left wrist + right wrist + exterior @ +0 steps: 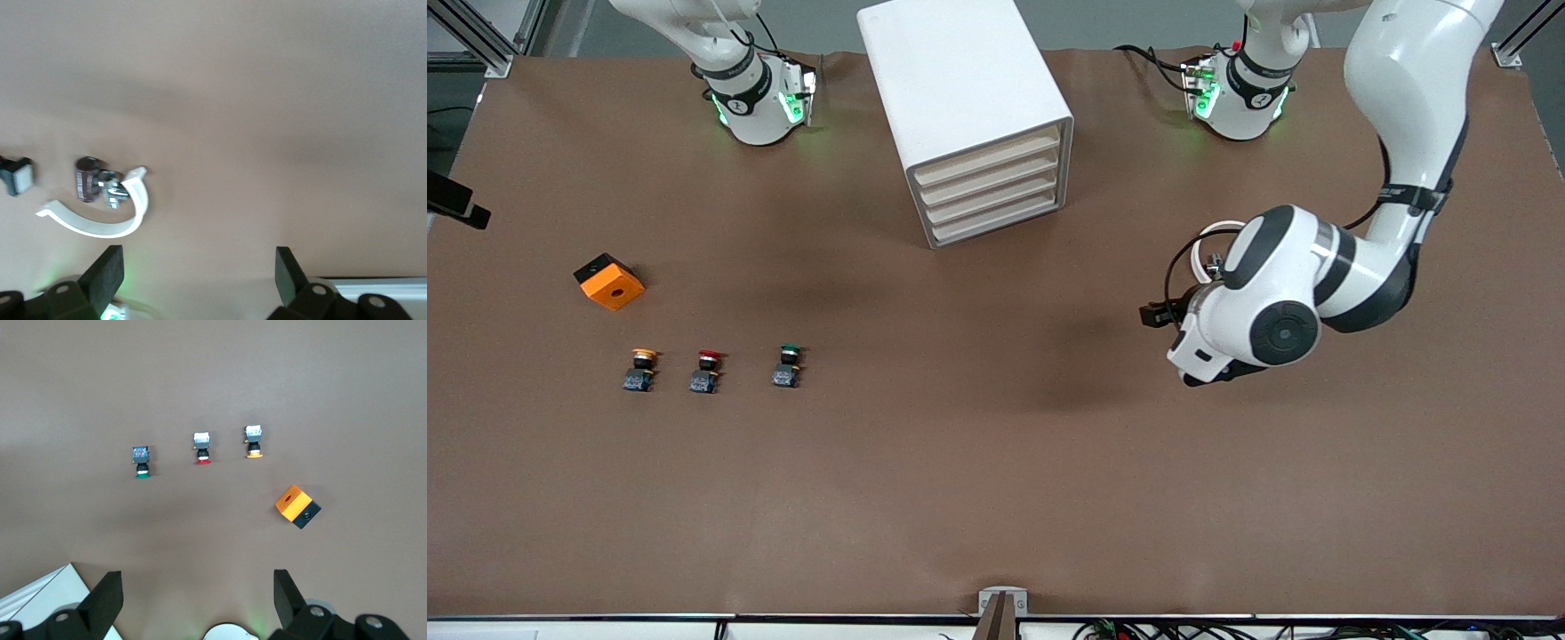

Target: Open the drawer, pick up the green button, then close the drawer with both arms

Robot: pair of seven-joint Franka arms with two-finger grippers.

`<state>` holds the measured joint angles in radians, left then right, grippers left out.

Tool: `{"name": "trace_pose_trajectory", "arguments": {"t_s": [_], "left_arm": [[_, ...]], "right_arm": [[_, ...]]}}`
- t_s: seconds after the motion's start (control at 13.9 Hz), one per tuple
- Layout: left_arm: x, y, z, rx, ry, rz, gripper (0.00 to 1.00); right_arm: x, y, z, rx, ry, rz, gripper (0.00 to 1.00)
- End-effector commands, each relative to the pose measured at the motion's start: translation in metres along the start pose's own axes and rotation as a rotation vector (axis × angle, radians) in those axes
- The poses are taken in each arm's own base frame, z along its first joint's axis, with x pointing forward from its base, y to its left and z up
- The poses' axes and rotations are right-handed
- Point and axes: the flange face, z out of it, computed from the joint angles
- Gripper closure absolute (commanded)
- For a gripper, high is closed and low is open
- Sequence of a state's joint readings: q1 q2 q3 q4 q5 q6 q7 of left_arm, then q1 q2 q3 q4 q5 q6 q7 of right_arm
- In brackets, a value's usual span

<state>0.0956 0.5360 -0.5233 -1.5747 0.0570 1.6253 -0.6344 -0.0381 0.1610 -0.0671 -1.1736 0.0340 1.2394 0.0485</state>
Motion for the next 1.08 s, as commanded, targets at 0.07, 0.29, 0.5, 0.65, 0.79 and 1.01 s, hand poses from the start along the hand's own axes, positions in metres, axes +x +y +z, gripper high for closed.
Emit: {"name": "trace_pose_trajectory", "arguments": {"t_s": [0.07, 0.29, 0.5, 0.65, 0.79, 1.01], "left_arm": [[-0.018, -0.045, -0.028, 0.013, 0.023, 0.112, 0.0], [-0.019, -0.066, -0.037, 0.027, 0.043, 0.159, 0.0], [-0.026, -0.064, -0.04, 0.067, 0.052, 0.166, 0.0], [-0.029, -0.07, -0.043, 0.056, 0.045, 0.186, 0.0], [-0.034, -0.081, -0.044, 0.05, 0.042, 0.189, 0.0], [-0.05, -0.108, -0.051, 0.047, 0.052, 0.226, 0.0]], "right_arm": [[-0.011, -0.005, -0.005, 0.023, -0.015, -0.014, 0.0], [-0.014, -0.014, -0.004, 0.021, -0.026, -0.025, 0.0], [-0.024, -0.016, -0.004, 0.02, -0.037, -0.029, 0.0], [-0.027, -0.021, -0.003, 0.016, -0.039, -0.038, 0.0], [-0.028, -0.011, 0.002, 0.017, -0.048, -0.021, 0.0], [-0.036, 0.002, 0.007, 0.023, -0.036, -0.006, 0.0]]}}
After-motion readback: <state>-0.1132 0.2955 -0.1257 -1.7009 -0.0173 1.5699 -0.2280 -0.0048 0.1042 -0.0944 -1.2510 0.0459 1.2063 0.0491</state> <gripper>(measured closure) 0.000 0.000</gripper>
